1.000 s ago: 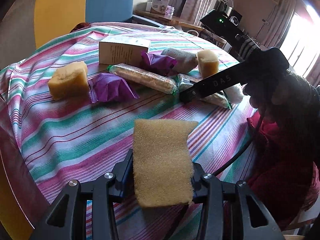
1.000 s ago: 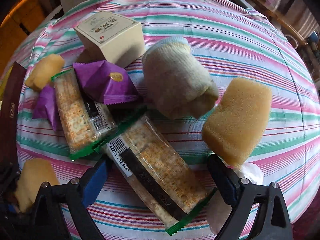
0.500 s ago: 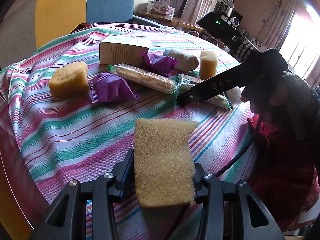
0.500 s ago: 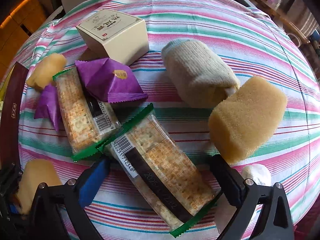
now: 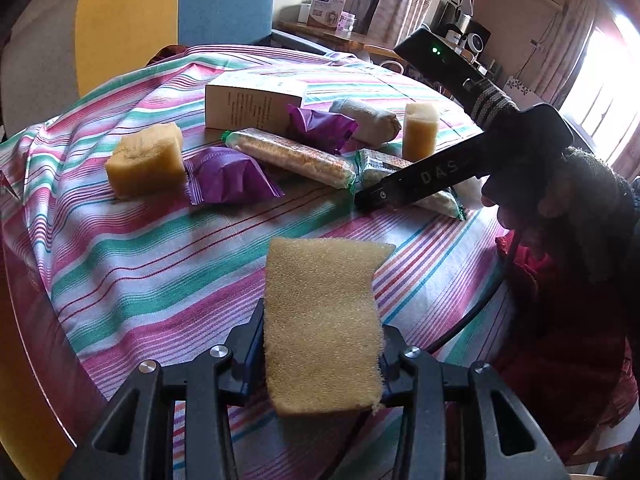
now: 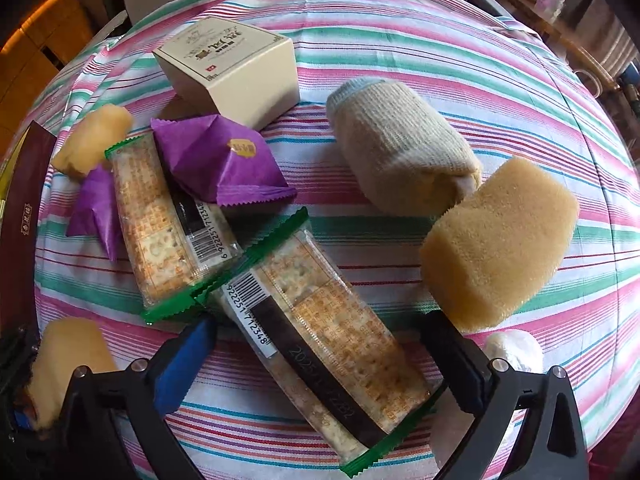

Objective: Organize objects
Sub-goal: 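Lift the tan sponge with the left gripper while the right moves to a cracker packet, then carry the sponge over the tray with the left gripper while the right grasps the cracker packet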

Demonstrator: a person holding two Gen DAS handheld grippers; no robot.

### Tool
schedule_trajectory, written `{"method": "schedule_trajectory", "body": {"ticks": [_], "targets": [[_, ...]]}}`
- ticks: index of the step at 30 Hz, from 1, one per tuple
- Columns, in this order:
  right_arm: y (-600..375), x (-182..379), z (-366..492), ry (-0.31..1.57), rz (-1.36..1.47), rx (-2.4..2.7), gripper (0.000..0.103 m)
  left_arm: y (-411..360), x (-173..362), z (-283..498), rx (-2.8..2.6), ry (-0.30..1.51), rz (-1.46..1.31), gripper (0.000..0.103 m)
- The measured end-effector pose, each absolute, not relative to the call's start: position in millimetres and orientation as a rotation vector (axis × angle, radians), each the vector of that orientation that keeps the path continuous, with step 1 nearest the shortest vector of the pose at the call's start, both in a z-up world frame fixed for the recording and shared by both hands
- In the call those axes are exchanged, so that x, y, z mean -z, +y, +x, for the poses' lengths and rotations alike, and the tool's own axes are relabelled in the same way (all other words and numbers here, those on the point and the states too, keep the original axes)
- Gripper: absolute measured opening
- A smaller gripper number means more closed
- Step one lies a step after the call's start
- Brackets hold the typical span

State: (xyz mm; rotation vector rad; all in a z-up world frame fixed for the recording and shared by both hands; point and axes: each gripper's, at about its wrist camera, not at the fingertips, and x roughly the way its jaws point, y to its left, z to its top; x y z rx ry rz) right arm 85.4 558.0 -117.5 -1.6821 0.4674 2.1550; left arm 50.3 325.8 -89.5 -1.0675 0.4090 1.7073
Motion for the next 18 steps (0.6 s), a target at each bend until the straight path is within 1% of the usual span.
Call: {"method": "schedule_trajectory", "body": {"ticks": [5,9,14,18], "targets": [[559,116,86,0.468,-1.682,-2.155,0.103,314,68,49,-1.719,0.358,-1.047,0.043],[562,115,86,0.463,-1.679,-2.156,0.103,287,37,39,-1.753,0.281,-1.028,0.043],[567,113,91,0.454,-1.678,-2.156,0.103,215,10,-5,-1.924,0.157,-1.095,0.043],[566,113,93,0.442,-1.679,-2.154,0.103,143,17,-51,-2.118,0.081,-1.227,0.043]]}}
